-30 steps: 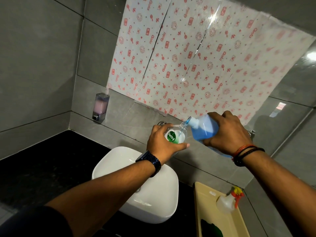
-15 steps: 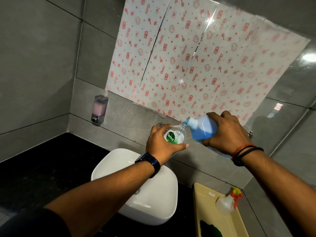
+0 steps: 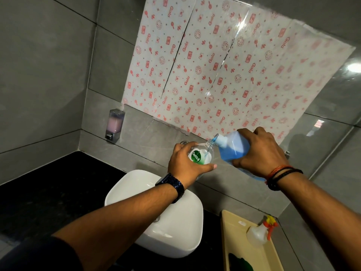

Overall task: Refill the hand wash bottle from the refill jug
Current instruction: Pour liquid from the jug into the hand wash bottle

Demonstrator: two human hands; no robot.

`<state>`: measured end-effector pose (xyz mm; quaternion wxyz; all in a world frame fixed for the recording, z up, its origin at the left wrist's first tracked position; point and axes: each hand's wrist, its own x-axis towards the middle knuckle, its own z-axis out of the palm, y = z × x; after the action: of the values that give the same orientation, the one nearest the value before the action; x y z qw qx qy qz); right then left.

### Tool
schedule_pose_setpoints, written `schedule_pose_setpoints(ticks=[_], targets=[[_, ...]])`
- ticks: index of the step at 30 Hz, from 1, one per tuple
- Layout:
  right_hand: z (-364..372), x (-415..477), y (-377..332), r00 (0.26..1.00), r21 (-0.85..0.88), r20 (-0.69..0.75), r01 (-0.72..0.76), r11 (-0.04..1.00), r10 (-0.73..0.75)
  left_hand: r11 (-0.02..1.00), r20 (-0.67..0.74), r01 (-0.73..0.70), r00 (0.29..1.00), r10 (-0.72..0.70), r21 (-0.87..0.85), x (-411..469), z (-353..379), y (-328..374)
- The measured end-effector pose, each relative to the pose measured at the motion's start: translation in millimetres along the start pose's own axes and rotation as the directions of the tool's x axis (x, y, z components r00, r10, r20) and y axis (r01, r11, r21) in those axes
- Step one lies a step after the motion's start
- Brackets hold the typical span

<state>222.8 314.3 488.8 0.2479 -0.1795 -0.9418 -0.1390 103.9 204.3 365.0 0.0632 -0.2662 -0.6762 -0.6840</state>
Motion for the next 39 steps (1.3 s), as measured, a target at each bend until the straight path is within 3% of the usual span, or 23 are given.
schedule_pose_setpoints(ticks=[39], targets=[[-1, 4, 10, 0.999, 0.001, -0.039, 0.024, 1.0, -0.024, 1.0, 0.005, -0.003, 1.0, 0.003, -0.007, 0, 3, 9]])
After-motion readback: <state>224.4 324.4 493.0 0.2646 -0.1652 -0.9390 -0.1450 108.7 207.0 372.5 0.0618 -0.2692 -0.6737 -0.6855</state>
